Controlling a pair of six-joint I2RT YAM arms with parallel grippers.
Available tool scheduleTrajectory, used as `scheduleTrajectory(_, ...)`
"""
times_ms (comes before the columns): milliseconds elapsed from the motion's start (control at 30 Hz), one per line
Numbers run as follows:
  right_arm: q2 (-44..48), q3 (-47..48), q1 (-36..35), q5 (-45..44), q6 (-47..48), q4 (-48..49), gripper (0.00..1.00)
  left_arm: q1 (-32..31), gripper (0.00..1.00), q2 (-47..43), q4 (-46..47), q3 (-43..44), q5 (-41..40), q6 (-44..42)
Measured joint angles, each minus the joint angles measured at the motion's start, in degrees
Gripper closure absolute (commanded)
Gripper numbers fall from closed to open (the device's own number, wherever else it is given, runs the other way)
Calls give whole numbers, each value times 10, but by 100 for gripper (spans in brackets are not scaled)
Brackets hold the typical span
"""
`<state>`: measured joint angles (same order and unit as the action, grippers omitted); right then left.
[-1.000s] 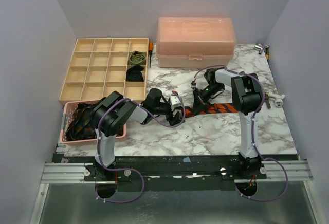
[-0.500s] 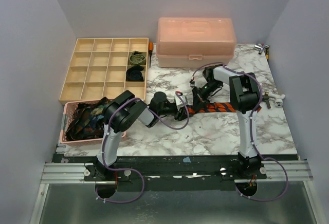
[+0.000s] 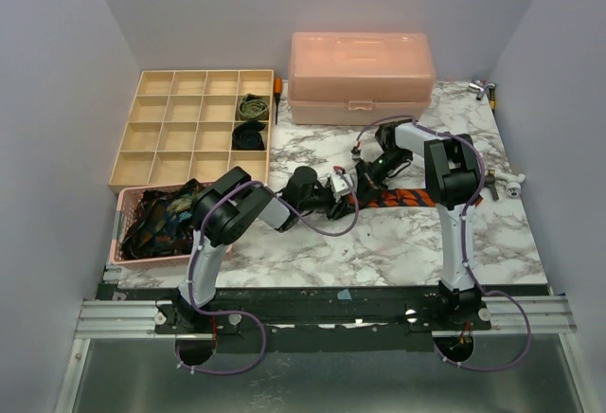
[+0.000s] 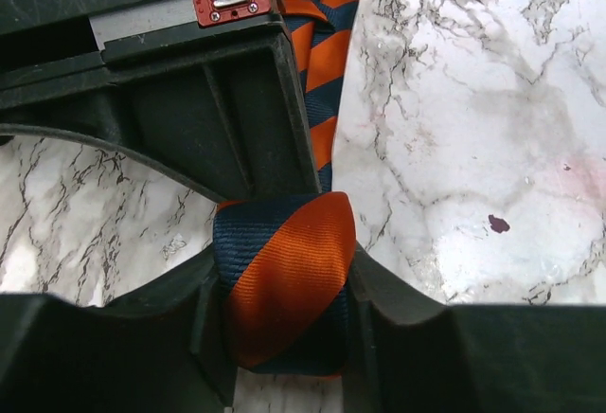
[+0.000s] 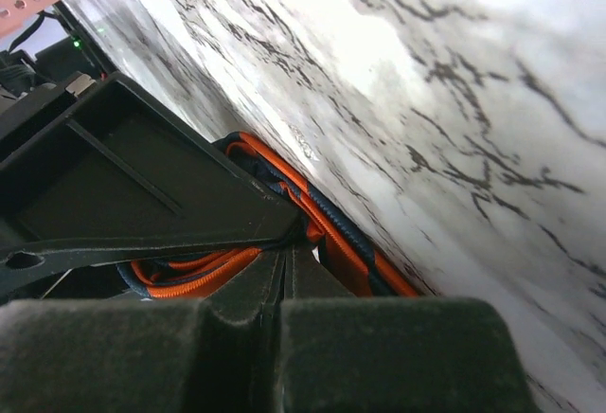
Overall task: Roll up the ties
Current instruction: Roll the tie at the center of the board.
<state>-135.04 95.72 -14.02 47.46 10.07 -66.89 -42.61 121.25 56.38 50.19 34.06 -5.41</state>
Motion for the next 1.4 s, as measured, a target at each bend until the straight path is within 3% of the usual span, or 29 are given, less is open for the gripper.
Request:
scheduleTrajectory(167,7,-9,7,2,-2,9,97,1,92,-6,-79,34,2,-2)
scheduleTrajectory(267,9,-9,10,8,-1,8,89,1,100,-17,-153,59,3,-17)
scheduleTrajectory(467,9,14,48,29,40,-23,77,2,100,-26,-272,104,-2,-71)
scheduleTrajectory(733,10,51,143,23,91,-47,77,2,100,-26,-411,168,0,-139)
scheduleTrajectory(1167,69,-58,129,-101,63,-2,79,1,100,-31,-620,249,0,-234)
scheduleTrajectory(1400,71,-28,128,-134,66,-5,69,-4,100,-22,-681,285,-10,-237)
